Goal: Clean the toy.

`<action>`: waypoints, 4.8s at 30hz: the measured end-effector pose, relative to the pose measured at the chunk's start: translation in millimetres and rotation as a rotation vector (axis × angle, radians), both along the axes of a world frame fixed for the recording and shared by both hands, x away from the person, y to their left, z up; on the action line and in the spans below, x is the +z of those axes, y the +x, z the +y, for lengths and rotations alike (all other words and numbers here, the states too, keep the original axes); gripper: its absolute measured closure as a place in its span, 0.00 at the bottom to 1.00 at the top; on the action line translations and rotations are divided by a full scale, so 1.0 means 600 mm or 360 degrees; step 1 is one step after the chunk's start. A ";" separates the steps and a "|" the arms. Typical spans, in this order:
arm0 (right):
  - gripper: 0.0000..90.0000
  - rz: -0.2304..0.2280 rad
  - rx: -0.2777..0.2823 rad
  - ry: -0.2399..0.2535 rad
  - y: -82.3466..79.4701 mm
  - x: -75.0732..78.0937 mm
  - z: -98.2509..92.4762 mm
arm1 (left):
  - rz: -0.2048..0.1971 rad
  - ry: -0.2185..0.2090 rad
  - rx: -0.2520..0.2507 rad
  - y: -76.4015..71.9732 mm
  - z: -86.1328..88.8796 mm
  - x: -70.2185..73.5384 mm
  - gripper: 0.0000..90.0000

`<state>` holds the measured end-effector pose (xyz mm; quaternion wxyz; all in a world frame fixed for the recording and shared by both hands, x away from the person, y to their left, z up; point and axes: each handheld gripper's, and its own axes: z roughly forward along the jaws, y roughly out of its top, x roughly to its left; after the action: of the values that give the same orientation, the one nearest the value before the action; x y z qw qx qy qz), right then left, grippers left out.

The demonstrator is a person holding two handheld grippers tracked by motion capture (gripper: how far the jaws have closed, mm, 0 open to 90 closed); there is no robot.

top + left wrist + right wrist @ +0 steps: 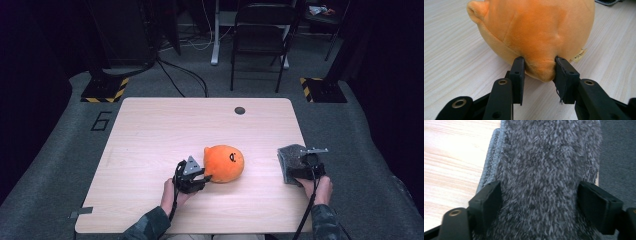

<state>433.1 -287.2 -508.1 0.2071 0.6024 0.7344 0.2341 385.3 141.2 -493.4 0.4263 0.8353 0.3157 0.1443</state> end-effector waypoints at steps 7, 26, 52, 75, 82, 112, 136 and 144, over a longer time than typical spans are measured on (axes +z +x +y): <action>0.52 -0.0018 0.0072 0.0013 -0.006 0.005 -0.001 | 0.0001 0.0001 -0.0008 0.001 0.001 0.000 0.69; 0.79 0.0029 -0.0010 0.0041 -0.001 0.013 0.001 | -0.0003 0.0008 -0.0022 0.004 0.002 -0.001 0.70; 0.83 -0.0239 0.0322 0.0304 -0.021 0.103 0.079 | 0.0005 0.0009 -0.0023 0.005 0.002 0.000 0.69; 0.82 -0.0280 0.0763 0.0354 -0.038 0.167 0.264 | -0.0024 -0.0016 -0.0019 0.006 -0.002 0.003 0.70; 0.83 -0.0181 0.0846 0.0282 -0.022 0.159 0.316 | -0.0039 -0.0031 -0.0020 0.007 -0.005 0.006 0.70; 0.84 -0.0206 0.0861 0.0207 -0.021 0.136 0.351 | -0.0147 -0.0031 -0.0064 0.002 -0.032 0.012 0.83; 0.83 -0.0187 0.0740 0.0256 -0.014 0.124 0.289 | -0.0108 -0.0057 -0.0086 0.008 -0.023 0.008 0.81; 0.83 -0.0112 0.0632 0.0284 -0.002 0.108 0.252 | -0.0104 -0.0060 -0.0084 0.008 -0.023 0.007 0.81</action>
<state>432.0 -135.7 -443.2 0.1282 0.4534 0.8074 0.3552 390.3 127.4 -489.2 0.4557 0.8300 0.2822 0.1541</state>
